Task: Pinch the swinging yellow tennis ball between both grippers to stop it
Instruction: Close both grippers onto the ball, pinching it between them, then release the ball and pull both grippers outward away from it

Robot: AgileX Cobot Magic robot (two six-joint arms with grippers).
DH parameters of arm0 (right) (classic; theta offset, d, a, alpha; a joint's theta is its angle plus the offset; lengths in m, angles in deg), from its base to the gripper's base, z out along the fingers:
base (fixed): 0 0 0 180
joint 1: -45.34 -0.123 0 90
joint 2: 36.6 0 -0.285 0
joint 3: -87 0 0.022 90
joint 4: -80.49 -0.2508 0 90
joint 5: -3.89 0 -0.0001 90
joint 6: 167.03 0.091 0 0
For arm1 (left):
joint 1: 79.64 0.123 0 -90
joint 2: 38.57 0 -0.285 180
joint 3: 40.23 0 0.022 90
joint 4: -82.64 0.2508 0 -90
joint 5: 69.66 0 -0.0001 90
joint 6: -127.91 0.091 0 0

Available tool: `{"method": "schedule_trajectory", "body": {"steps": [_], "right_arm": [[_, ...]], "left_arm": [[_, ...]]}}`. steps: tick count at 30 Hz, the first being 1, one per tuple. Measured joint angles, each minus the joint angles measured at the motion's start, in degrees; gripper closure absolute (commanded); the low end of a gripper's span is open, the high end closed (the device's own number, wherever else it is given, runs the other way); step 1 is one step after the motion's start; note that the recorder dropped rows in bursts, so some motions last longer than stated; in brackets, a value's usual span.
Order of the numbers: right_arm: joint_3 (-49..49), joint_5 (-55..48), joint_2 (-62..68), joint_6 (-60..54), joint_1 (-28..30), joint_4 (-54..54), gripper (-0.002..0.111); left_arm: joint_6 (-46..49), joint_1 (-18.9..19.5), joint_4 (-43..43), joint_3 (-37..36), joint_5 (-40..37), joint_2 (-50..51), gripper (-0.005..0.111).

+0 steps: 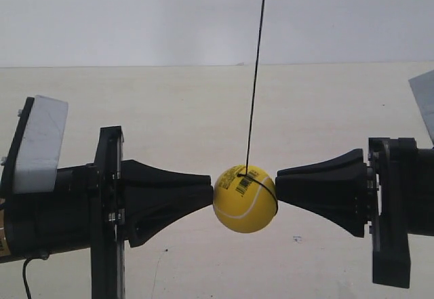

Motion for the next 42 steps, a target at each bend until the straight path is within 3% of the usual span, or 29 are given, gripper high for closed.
{"method": "schedule_trajectory", "body": {"steps": [21,30,42], "right_arm": [[0.0,-0.3,0.0,0.0,0.0,0.0,0.108],[0.0,-4.6,-1.2,0.3,0.0,-0.2,0.108],[0.0,-30.2,-26.9,13.0,0.0,-1.6,0.108]], "left_arm": [[-0.1,0.0,1.0,0.0,0.0,0.0,0.102],[-0.5,0.0,-8.7,0.0,-7.4,-0.1,0.102],[-2.7,0.0,-29.3,0.0,-27.1,-13.5,0.102]]}}
